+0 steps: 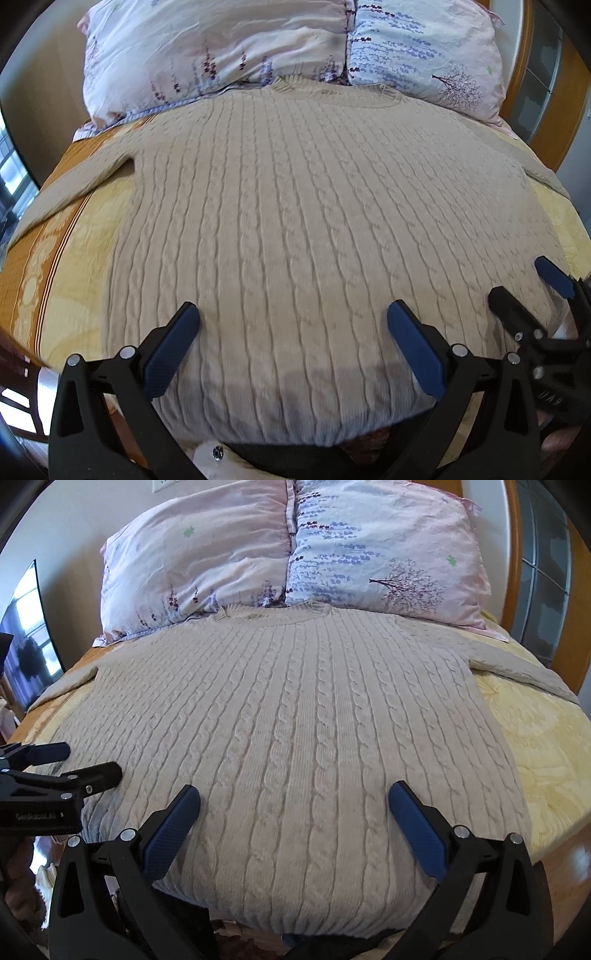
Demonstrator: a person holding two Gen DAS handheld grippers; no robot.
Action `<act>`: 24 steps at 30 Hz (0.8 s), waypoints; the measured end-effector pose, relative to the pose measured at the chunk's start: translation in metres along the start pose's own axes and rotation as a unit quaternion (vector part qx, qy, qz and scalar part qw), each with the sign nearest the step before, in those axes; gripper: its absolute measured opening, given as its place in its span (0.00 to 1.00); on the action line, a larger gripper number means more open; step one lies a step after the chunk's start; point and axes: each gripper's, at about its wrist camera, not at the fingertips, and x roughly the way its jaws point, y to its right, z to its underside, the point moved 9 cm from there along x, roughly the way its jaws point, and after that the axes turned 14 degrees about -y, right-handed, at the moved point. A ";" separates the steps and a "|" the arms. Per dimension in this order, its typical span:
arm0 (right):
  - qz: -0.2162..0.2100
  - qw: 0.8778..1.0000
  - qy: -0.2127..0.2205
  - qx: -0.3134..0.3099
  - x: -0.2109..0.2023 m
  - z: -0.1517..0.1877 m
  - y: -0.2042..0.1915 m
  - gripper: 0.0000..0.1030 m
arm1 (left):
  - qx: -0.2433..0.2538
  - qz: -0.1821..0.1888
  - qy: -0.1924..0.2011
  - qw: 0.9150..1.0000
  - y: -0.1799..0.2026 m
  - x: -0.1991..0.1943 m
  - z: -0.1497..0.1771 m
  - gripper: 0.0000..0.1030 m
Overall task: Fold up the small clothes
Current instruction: 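Grasp the sweater sleeve with the right gripper and fold it across the body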
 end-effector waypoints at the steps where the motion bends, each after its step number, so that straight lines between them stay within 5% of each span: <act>1: -0.008 1.000 0.001 0.012 -0.001 -0.003 0.006 0.99 | 0.004 -0.004 0.000 1.000 0.000 0.001 -0.003 0.98; 7: -0.056 0.982 0.026 0.180 0.002 -0.051 0.116 0.98 | 0.026 -0.023 0.003 0.999 0.001 0.004 -0.033 0.98; 11: -0.020 0.963 0.039 0.266 0.011 -0.073 0.203 0.80 | 0.025 0.001 0.015 1.000 0.000 0.003 -0.055 0.98; 17: -0.033 0.919 0.022 0.392 0.040 -0.088 0.302 0.62 | 0.000 0.068 0.034 0.997 -0.006 0.003 -0.091 0.98; 24: -0.058 0.870 0.001 0.490 0.062 -0.080 0.352 0.49 | -0.024 0.119 0.071 0.990 -0.012 -0.006 -0.120 0.98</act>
